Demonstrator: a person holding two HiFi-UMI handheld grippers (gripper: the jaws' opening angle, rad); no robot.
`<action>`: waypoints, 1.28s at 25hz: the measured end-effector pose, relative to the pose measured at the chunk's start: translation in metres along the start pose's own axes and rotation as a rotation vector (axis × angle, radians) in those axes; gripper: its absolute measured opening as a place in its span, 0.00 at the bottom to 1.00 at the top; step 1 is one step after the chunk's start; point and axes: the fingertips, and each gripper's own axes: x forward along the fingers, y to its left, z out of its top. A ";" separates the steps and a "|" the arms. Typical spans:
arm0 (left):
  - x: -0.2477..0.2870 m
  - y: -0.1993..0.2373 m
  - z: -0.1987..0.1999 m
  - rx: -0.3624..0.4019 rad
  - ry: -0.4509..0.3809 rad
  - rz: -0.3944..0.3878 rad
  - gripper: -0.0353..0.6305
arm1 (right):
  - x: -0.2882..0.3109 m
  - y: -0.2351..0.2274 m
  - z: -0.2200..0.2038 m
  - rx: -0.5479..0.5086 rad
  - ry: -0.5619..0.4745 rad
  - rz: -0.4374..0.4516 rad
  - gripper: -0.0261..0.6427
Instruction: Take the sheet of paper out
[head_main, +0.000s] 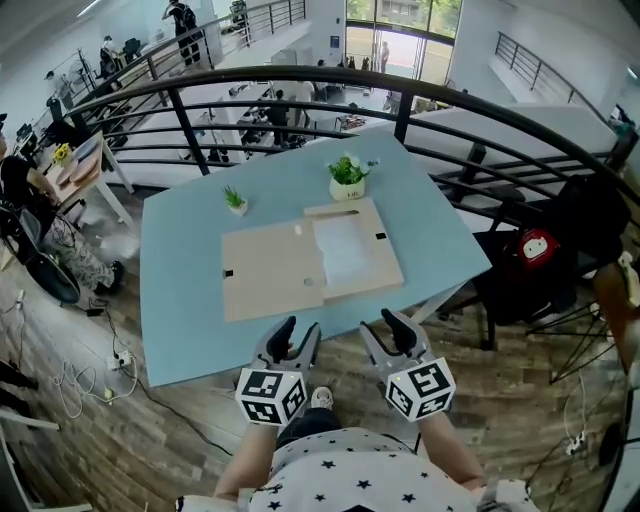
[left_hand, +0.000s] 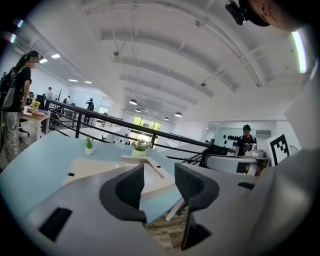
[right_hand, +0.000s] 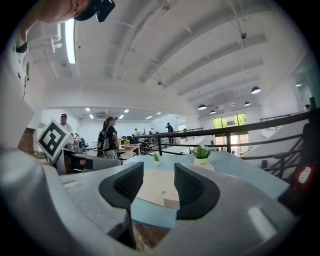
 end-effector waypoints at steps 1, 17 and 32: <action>0.010 0.004 0.003 -0.003 0.002 -0.005 0.32 | 0.007 -0.005 0.003 -0.003 -0.001 0.001 0.30; 0.107 0.067 0.036 -0.008 0.034 -0.059 0.32 | 0.112 -0.056 0.021 0.006 -0.001 -0.049 0.30; 0.164 0.106 0.031 -0.034 0.081 -0.089 0.32 | 0.162 -0.078 0.014 0.033 0.017 -0.076 0.30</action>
